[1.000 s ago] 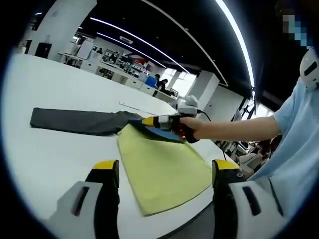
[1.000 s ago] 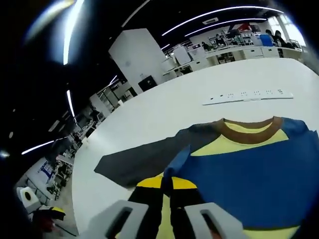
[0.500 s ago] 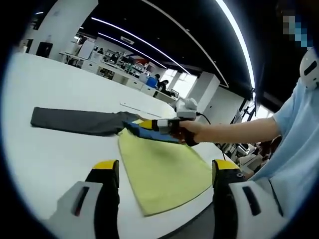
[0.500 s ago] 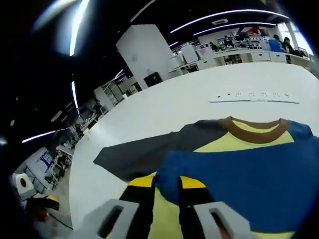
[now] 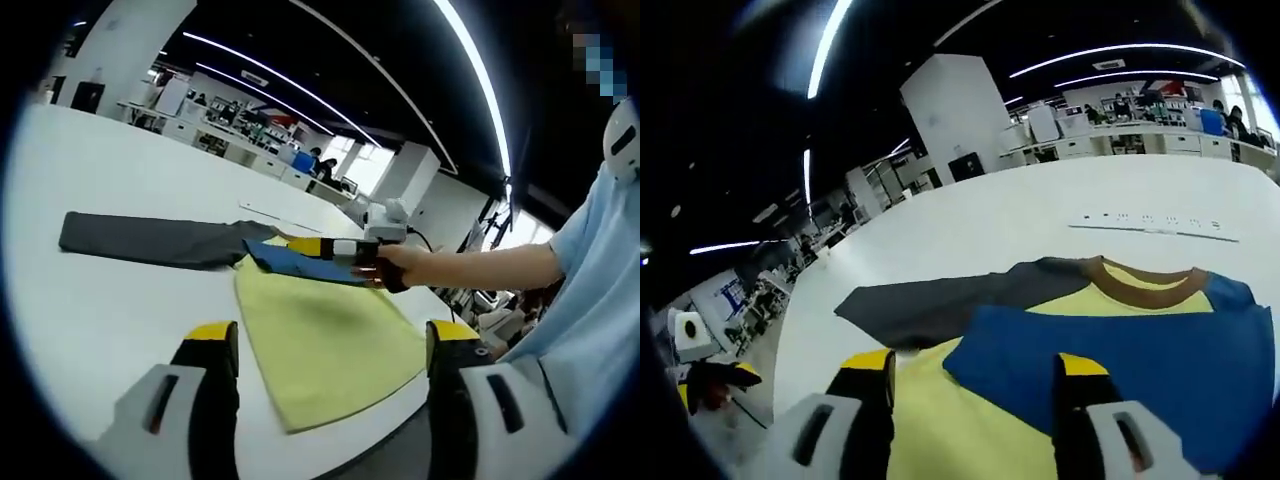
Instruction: Fold the garment on the visible template until the final outline fits inside the template.
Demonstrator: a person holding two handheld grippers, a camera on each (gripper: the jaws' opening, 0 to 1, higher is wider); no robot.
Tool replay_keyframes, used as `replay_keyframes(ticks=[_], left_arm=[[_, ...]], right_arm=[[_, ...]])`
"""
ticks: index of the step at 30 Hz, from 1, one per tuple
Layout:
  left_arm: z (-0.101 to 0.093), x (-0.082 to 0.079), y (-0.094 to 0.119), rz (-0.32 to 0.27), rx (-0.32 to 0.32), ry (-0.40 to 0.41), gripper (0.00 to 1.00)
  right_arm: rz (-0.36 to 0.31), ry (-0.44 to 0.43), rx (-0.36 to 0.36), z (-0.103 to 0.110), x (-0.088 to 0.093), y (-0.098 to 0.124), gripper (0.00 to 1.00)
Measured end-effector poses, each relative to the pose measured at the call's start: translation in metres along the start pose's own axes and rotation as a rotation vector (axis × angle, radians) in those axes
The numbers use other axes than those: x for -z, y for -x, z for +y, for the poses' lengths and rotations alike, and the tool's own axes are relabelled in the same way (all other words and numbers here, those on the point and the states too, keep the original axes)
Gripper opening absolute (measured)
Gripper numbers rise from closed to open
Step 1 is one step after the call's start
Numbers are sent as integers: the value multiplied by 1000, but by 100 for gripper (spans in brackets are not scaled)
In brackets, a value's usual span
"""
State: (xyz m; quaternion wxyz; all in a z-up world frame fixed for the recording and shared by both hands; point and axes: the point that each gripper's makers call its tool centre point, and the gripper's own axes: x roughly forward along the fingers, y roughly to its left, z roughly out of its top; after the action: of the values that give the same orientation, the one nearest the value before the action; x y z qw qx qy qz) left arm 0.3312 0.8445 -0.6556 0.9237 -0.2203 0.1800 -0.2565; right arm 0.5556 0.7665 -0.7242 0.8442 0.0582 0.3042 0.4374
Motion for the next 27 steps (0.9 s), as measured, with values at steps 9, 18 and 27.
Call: replay_keyframes(ticks=[9, 18, 27], left_arm=[[19, -9, -5, 18, -21, 27, 76], [101, -56, 1, 21, -184, 1, 77], [165, -63, 9, 42, -328, 9, 76]], right_arm=[[11, 0, 20, -11, 4, 15, 75], [4, 6, 18, -14, 2, 30, 82], [39, 39, 25, -23, 14, 45, 95]])
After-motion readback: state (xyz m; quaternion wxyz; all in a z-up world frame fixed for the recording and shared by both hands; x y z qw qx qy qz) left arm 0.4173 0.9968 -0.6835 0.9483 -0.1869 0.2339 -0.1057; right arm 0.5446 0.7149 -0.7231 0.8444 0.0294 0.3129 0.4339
